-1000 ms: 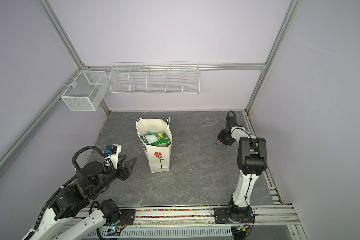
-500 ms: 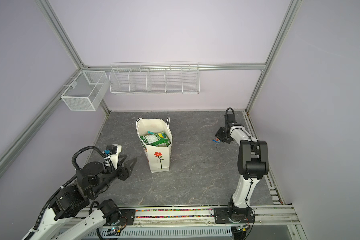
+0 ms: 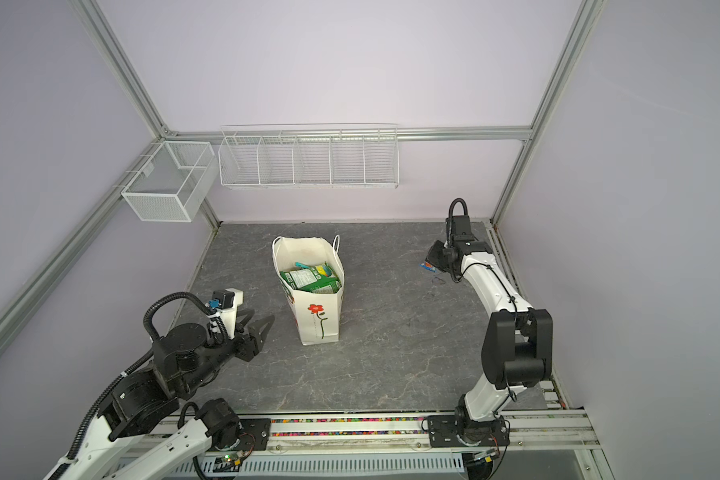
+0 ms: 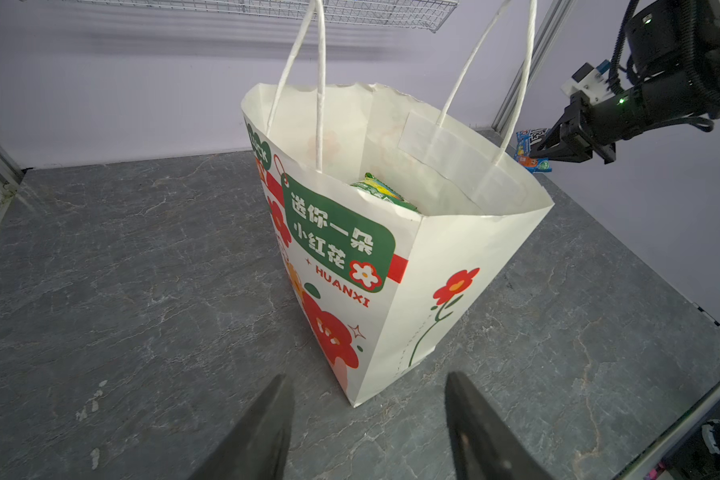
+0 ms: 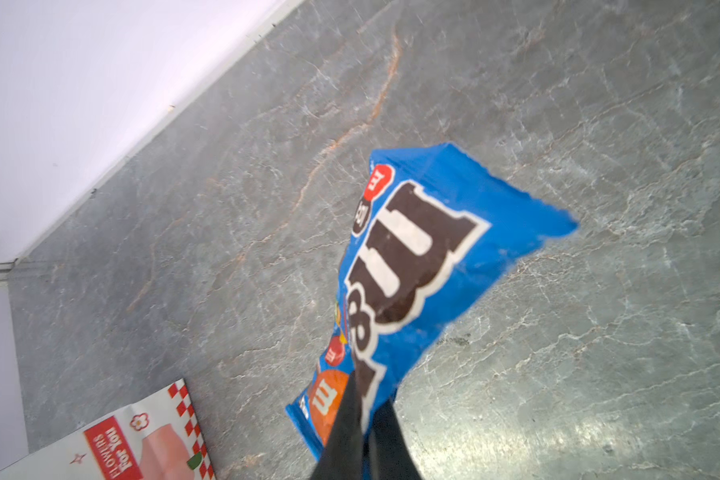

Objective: Place the snacks into the paper bag
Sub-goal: 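Carry the M&M's pack with the right gripper toward the bag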

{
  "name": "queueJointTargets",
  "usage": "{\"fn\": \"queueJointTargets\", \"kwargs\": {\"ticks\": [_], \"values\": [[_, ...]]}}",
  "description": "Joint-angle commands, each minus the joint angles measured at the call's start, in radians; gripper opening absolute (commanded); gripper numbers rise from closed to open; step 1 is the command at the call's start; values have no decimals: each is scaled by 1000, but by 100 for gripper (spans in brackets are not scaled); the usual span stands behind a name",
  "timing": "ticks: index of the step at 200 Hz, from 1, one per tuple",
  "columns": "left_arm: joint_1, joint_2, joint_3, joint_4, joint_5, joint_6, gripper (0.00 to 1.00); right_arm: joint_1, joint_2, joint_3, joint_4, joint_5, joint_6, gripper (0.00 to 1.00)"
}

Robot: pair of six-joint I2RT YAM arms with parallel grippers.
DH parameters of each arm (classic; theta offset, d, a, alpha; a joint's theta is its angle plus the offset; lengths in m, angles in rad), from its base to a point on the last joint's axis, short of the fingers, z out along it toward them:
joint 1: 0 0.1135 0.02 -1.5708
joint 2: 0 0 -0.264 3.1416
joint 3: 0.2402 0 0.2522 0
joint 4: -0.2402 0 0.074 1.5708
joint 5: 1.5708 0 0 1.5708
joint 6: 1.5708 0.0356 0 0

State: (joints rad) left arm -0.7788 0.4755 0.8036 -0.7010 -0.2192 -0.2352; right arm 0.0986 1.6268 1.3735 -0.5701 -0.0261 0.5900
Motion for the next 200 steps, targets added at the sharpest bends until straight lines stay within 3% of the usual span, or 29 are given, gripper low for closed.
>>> {"fn": "queueJointTargets", "kwargs": {"ticks": [1,87,200], "values": [[6,-13,-10,-4,3,-12,58,23,-74,34,-23,22,-21,7],[6,-15,-10,-2,5,-13,59,130,-268,135,-60,74,-85,7],[7,-18,-11,-2,8,-13,59,288,-413,217,-27,20,-201,7]]}}
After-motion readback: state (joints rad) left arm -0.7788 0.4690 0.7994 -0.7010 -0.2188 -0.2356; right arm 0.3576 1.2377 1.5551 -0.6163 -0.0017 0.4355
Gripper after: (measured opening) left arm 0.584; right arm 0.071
